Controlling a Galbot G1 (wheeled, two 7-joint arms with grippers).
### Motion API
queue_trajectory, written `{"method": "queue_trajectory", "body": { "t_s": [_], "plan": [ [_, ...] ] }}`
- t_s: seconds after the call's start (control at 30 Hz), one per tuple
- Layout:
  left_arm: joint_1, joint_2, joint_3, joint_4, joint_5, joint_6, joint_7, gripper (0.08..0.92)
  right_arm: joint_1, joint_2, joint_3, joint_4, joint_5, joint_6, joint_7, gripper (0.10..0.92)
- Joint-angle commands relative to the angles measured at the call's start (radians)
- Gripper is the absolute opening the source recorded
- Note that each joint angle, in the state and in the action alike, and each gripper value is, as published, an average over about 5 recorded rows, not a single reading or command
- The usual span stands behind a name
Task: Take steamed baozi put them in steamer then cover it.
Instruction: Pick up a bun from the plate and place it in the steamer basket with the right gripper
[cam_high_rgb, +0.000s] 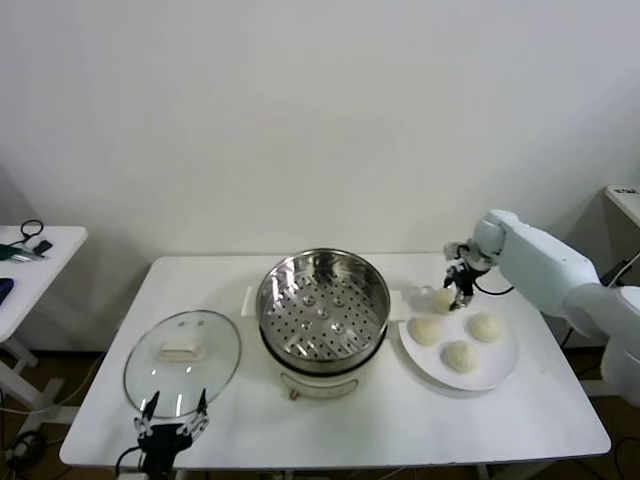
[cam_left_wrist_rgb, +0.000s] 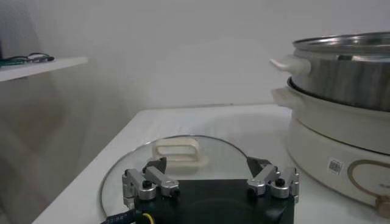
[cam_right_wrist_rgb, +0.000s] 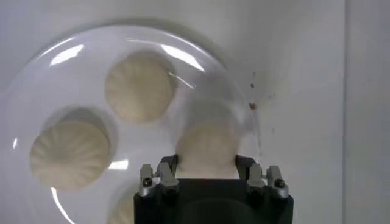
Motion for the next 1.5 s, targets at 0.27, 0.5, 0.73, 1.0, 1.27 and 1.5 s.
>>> {"method": "queue_trajectory", "body": {
  "t_s": [0.27, 0.5, 0.73, 1.0, 1.27, 1.5],
  "plan": [
    [0.011, 0.004, -0.002, -0.022, 0.010, 0.010, 0.000, 0.823, 0.765, 0.011, -0.448, 0.719, 0.276, 0.283, -0.064, 0.621],
    [0.020, 0.007, -0.007, -0.035, 0.009, 0.006, -0.001, 0.823, 0.683, 0.124, -0.437, 0.845, 0.108, 0.334, -0.004, 0.604],
    [0.024, 0.007, -0.010, -0.044, 0.009, 0.003, -0.002, 0.823, 0.450, 0.213, -0.386, 0.683, -0.123, 0.370, 0.065, 0.603],
    [0.027, 0.009, -0.013, -0.040, 0.009, -0.003, -0.004, 0.823, 0.257, 0.281, -0.317, 0.509, -0.316, 0.399, 0.135, 0.603],
    [0.025, 0.008, -0.012, -0.037, 0.009, -0.010, -0.005, 0.823, 0.192, 0.342, -0.283, 0.372, -0.380, 0.427, 0.167, 0.603],
    [0.026, 0.009, -0.014, -0.032, 0.009, -0.020, -0.011, 0.823, 0.159, 0.369, -0.260, 0.305, -0.399, 0.447, 0.212, 0.608]
  ]
}}
